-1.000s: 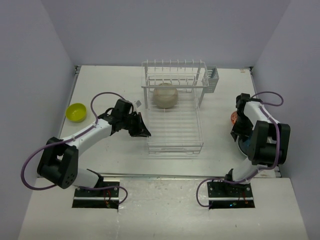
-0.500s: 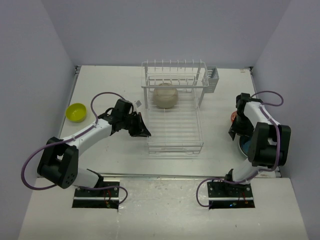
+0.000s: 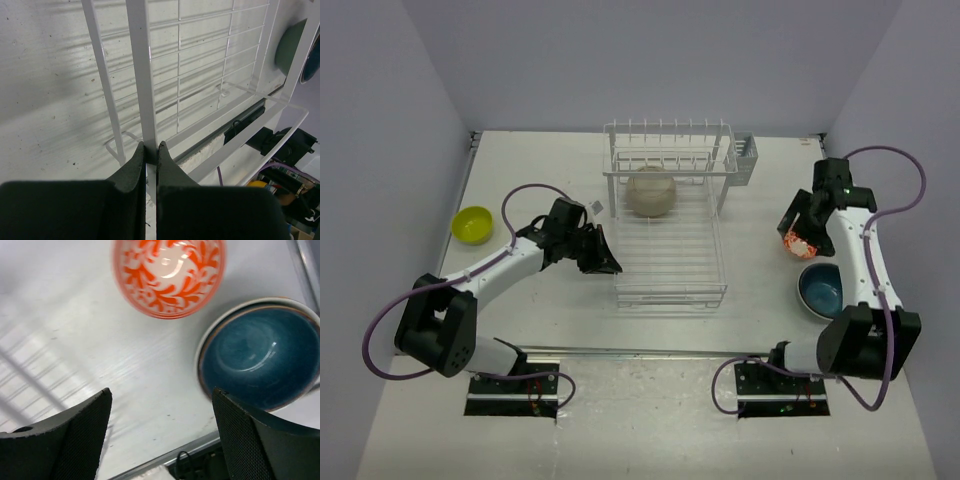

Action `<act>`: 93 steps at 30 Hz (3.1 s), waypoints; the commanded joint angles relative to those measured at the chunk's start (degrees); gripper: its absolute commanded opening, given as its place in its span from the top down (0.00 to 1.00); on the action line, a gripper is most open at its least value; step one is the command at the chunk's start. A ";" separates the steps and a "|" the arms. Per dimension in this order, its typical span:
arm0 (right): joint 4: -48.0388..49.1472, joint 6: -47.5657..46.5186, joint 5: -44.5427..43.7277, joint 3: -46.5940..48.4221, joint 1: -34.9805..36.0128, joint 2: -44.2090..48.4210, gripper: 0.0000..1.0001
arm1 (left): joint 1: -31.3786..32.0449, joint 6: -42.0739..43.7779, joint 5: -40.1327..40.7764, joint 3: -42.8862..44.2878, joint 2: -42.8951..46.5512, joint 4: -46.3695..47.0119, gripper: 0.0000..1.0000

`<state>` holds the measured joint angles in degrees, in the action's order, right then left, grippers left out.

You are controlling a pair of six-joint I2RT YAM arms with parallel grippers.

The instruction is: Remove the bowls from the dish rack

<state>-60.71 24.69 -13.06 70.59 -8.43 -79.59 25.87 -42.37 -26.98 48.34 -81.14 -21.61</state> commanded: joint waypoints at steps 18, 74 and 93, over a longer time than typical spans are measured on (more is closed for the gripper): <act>16.49 0.10 24.05 3.94 28.72 8.49 0.38 | -0.91 6.25 14.24 4.83 3.00 -10.03 0.55; 102.89 -59.94 -24.92 -20.40 57.73 -16.47 1.00 | -6.53 -10.89 18.20 -13.69 27.53 11.82 1.00; 108.69 -53.78 -14.27 -11.61 54.22 -26.93 1.00 | -6.71 -8.78 18.02 -17.40 16.46 29.69 1.00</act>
<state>43.09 -30.79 -28.80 57.04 47.05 -105.12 19.62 -52.73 -8.80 30.02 -63.75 2.20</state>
